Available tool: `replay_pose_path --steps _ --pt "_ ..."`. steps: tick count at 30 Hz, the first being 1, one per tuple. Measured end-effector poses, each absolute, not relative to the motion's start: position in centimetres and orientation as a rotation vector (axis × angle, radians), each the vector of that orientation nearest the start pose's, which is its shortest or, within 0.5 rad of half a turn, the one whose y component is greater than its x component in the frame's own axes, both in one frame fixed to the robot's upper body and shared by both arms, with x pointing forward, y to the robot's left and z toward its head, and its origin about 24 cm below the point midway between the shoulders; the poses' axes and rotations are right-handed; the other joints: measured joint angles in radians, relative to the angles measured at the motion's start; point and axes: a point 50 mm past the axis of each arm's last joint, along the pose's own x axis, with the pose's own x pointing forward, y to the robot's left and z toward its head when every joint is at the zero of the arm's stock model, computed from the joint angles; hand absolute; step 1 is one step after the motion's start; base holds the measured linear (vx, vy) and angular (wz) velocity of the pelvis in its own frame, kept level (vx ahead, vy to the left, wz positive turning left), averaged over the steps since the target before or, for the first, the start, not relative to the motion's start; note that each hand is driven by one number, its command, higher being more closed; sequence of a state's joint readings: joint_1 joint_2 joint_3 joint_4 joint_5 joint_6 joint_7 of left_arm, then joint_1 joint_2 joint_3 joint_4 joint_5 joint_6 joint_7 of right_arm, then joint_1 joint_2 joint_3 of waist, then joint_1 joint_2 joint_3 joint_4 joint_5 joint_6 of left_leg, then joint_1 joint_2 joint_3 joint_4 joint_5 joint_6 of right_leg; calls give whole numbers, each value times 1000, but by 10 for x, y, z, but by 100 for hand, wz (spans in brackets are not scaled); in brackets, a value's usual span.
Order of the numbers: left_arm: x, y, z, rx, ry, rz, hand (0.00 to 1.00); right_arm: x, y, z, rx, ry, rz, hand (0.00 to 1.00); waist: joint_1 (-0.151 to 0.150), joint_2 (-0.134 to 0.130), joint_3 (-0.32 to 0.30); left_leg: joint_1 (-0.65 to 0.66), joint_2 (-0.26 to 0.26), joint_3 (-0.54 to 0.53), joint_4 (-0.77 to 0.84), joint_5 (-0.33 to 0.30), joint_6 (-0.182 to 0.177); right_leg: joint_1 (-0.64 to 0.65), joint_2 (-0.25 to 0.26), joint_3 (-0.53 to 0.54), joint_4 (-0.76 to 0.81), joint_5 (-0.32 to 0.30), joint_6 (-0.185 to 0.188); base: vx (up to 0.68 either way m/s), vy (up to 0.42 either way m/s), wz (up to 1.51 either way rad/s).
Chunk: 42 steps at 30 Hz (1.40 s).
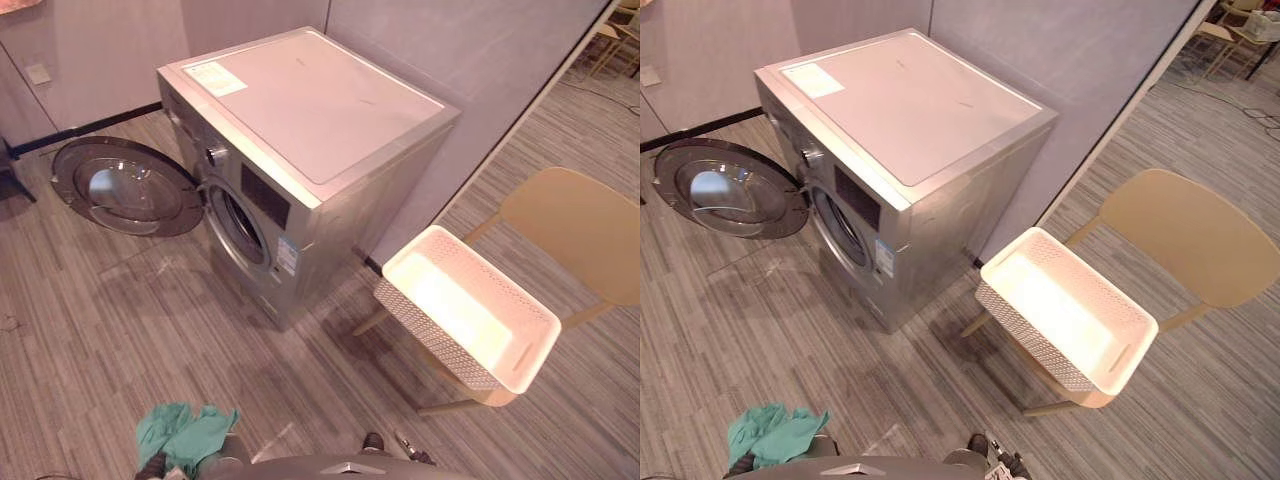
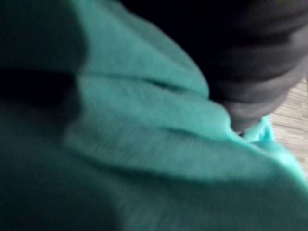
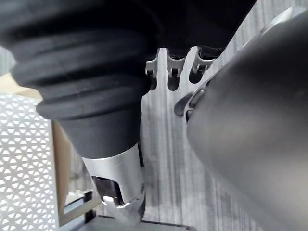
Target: Pick up the laundry basket with both hands and put the clothes into the washing machine.
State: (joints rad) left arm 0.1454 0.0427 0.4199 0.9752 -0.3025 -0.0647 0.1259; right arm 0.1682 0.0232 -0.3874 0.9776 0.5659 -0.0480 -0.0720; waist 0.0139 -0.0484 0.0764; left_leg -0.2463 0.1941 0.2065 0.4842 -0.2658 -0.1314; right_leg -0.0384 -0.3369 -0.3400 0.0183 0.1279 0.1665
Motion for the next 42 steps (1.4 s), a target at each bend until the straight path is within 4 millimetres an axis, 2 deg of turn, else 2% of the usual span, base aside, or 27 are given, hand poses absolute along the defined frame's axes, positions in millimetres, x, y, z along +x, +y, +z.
replay_pose_path --steps 2,5,6,8,9,11,12,13,15,16,18,19,20,21,22,24,26,29,30,31,33,35,36,37,39,41,42 --pt "96 235 -147 -306 906 681 100 66 -206 -163 661 967 -812 0 1 4 1 -44 -8 -27 39 -9 11 -1 -11 -31 3 26 11 -78 150 35" --pt "118 218 -144 -294 863 575 100 73 -217 -160 645 935 -823 0 12 44 6 -82 -27 -74 41 -34 31 -54 -46 -57 121 52 -20 -126 110 37" --pt "118 213 -145 -297 871 566 100 74 -221 -159 641 926 -828 0 12 56 4 -83 -28 -79 32 -29 40 -72 -52 -53 159 69 -44 -85 137 53" --pt "113 205 -149 -291 904 540 100 79 -226 -157 637 894 -831 0 6 84 6 -56 -48 -119 -43 20 63 -128 -38 70 298 139 -175 -36 166 73" --pt "112 204 -150 -291 911 537 100 79 -227 -156 649 884 -837 0 1 92 10 -45 -54 -148 -59 32 66 -138 -16 127 342 99 -181 56 79 95" --pt "103 215 -151 -270 934 573 100 77 -213 -158 712 882 -843 0 -12 51 3 -11 -69 -224 -115 72 77 -138 140 301 452 -157 -149 92 -54 94" --pt "100 215 -152 -270 948 581 100 77 -211 -158 726 880 -844 0 -12 43 -1 -4 -70 -234 -125 75 77 -139 180 320 469 -209 -150 99 -141 64" --pt "94 212 -156 -273 983 579 100 79 -208 -158 747 871 -842 0 -9 35 1 19 -72 -251 -145 79 71 -139 260 360 472 -292 -135 90 -131 39" --pt "91 206 -159 -290 1014 580 100 80 -205 -158 780 856 -846 0 -14 22 0 40 -83 -269 -163 82 57 -134 353 400 372 -349 -125 117 -206 54" --pt "97 202 -159 -291 1016 550 100 79 -204 -158 803 846 -849 0 -18 22 0 22 -99 -295 -143 76 46 -105 373 399 315 -361 -114 84 -173 67" --pt "104 197 -158 -278 1010 510 100 70 -210 -158 806 835 -887 0 -17 29 0 25 -104 -233 -77 74 85 -72 354 338 319 -355 -103 191 -108 83" --pt "106 190 -159 -288 1011 492 100 63 -212 -158 803 842 -901 0 -22 49 -4 42 -109 -231 -57 65 103 -58 381 349 379 -357 -104 246 -123 94" --pt "106 188 -159 -290 1013 487 100 59 -212 -159 804 847 -906 0 -25 58 -12 61 -103 -260 -78 65 95 -70 393 362 431 -355 -109 204 -165 110" --pt "112 184 -158 -291 1003 467 100 55 -211 -160 803 857 -907 0 -38 71 -18 107 -93 -315 -129 73 73 -83 406 391 459 -374 -164 184 -203 124" --pt "118 183 -156 -283 990 453 100 50 -202 -162 819 882 -903 0 -42 13 -39 106 -120 -315 -146 68 48 -46 385 426 325 -370 -162 230 -227 127" --pt "124 175 -155 -298 978 431 100 52 -202 -164 817 895 -903 0 -28 29 -29 89 -81 -307 -92 43 37 -24 403 391 316 -355 -164 147 -140 54" --pt "126 167 -154 -328 970 415 100 62 -206 -163 801 890 -878 0 -29 50 -17 62 -81 -281 18 37 38 20 409 384 314 -360 -166 72 -44 18" --pt "135 166 -150 -345 926 410 100 64 -211 -162 794 885 -877 0 -33 73 -6 -77 -88 -280 308 85 -2 35 400 365 351 -427 -167 -2 26 33" --pt "137 168 -148 -346 911 420 100 65 -211 -162 792 891 -878 0 -24 76 4 -105 -85 -252 371 124 -1 37 390 365 377 -444 -166 -43 67 14" --pt "137 170 -147 -352 899 434 100 69 -210 -162 793 885 -868 0 -16 60 7 -126 -79 -213 416 167 4 43 374 367 393 -457 -167 -35 86 -1" --pt "138 176 -146 -352 886 453 100 69 -212 -161 772 890 -861 0 -10 61 8 -158 -32 -133 476 162 57 41 352 370 395 -459 -164 -25 111 -9" --pt "135 189 -146 -343 880 504 100 74 -212 -161 764 890 -854 0 -16 55 7 -158 86 -48 372 104 92 23 321 387 391 -455 -142 53 153 -14" --pt "134 193 -146 -342 880 527 100 74 -210 -161 766 893 -853 0 -16 46 5 -147 107 -38 301 100 88 16 307 395 390 -456 -134 109 210 -10" --pt "130 198 -147 -352 884 568 100 74 -208 -161 767 900 -857 0 -16 34 -1 -115 134 -44 115 104 80 5 279 411 385 -460 -116 109 199 -6" --pt "122 200 -149 -359 901 605 100 75 -209 -161 765 900 -862 0 -17 34 -2 -73 159 -75 -126 137 51 4 239 426 380 -487 -77 184 380 4" --pt "116 200 -151 -363 915 614 100 73 -214 -161 771 890 -889 0 -16 48 -16 -60 171 -74 -188 151 45 11 191 443 376 -521 -23 323 673 -4" --pt "105 198 -155 -367 954 625 100 69 -216 -161 793 883 -926 0 -16 51 -21 -50 157 -46 -148 225 -44 46 152 457 350 -533 1 347 646 -16"
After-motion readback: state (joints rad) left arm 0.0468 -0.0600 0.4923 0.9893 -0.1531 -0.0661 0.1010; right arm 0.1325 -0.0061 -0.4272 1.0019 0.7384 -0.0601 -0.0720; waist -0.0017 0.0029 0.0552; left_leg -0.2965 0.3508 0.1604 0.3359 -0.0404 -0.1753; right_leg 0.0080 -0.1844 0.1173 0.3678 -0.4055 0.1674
